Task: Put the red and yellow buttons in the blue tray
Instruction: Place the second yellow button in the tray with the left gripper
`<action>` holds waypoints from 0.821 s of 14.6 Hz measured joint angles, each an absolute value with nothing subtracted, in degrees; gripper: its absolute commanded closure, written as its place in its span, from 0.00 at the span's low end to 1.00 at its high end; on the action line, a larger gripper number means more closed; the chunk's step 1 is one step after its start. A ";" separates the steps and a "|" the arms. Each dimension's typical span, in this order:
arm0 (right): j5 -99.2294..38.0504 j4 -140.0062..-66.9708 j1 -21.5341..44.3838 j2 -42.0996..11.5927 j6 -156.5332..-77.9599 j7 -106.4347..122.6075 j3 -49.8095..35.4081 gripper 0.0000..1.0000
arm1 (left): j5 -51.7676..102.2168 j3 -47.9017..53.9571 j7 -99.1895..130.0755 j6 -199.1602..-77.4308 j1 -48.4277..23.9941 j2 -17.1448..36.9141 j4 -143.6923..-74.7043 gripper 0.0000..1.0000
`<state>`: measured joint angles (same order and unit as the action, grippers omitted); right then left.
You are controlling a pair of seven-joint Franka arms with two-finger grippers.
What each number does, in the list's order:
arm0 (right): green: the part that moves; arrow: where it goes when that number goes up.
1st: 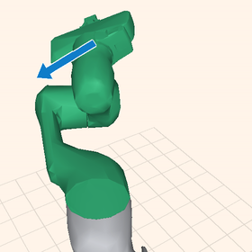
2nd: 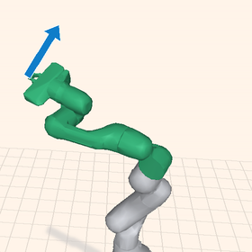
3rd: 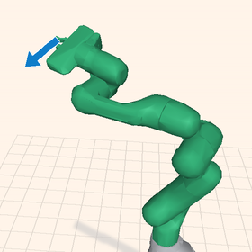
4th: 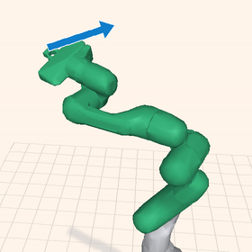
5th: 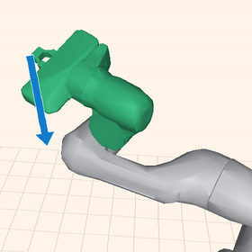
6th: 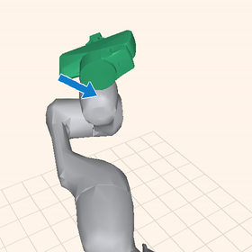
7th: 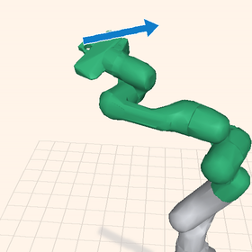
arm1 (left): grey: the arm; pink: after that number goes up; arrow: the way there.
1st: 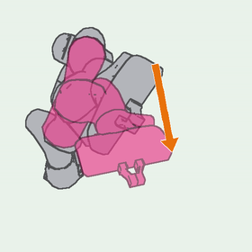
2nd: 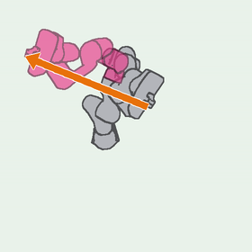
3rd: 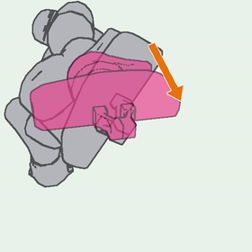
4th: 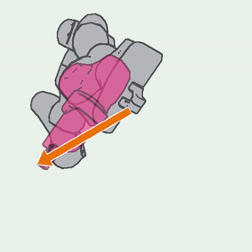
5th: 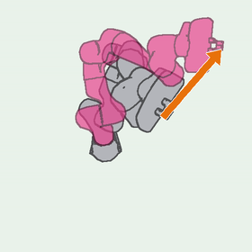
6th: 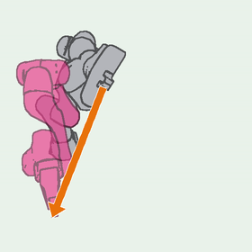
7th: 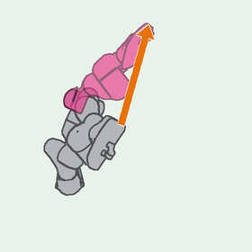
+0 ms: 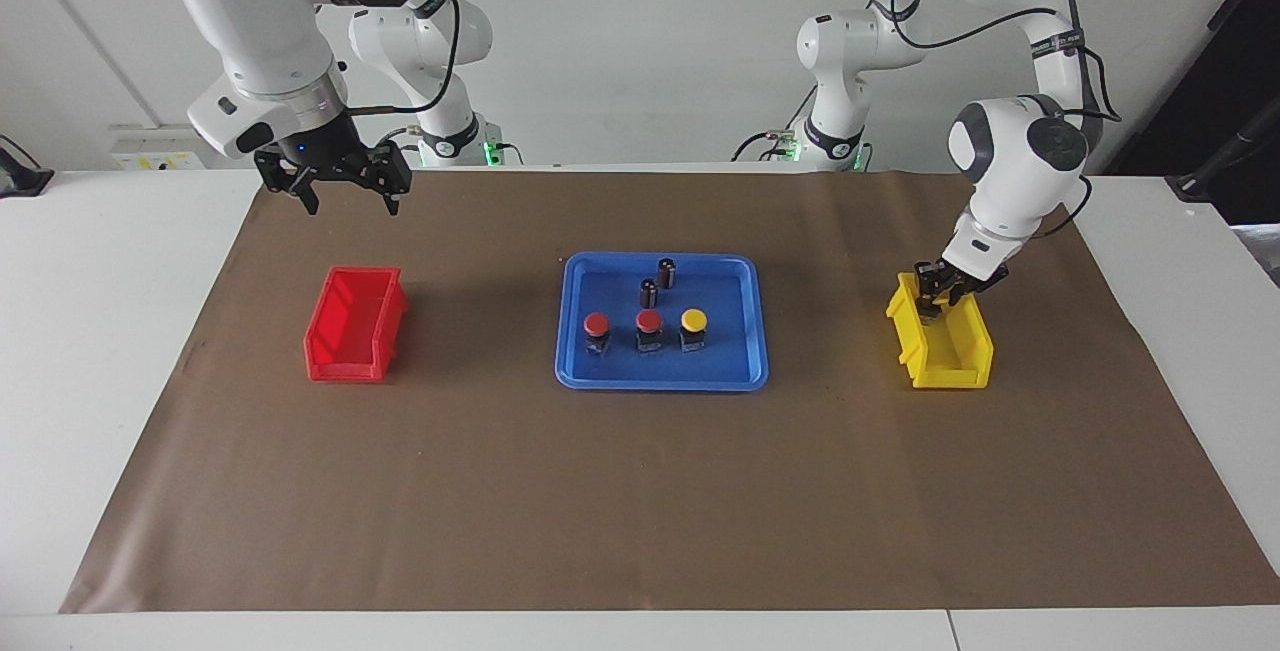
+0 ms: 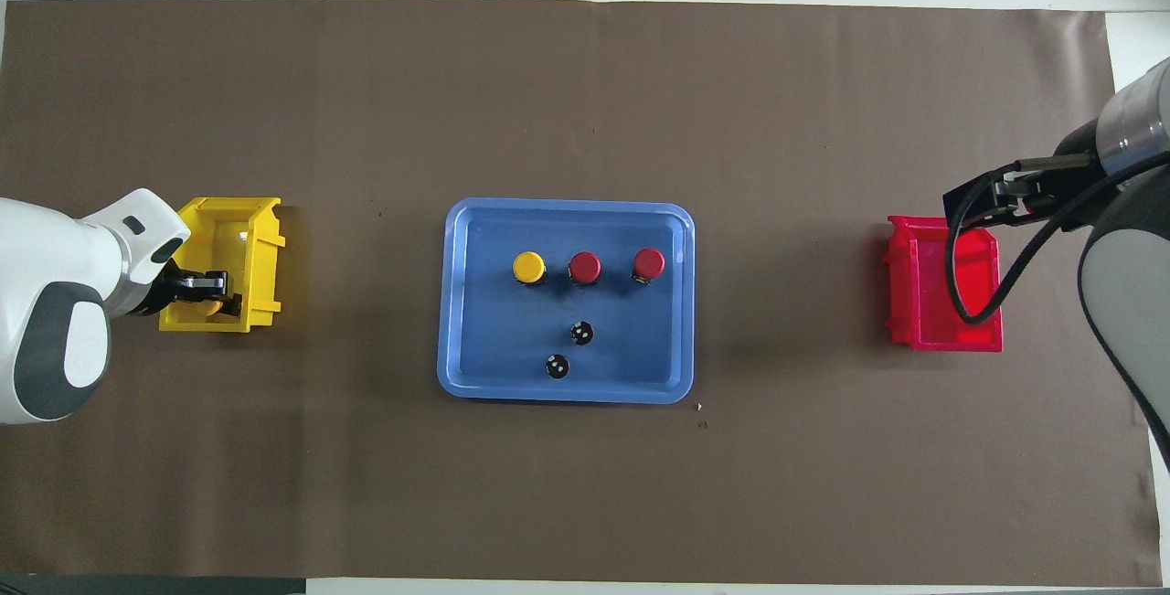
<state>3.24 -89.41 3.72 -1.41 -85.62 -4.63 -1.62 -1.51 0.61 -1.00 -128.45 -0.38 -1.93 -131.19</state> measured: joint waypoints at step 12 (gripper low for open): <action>3.32 -89.48 -7.25 0.37 -85.60 6.50 -1.06 0.00 | -1.40 2.86 31.68 -111.31 -22.65 4.79 -105.83 0.98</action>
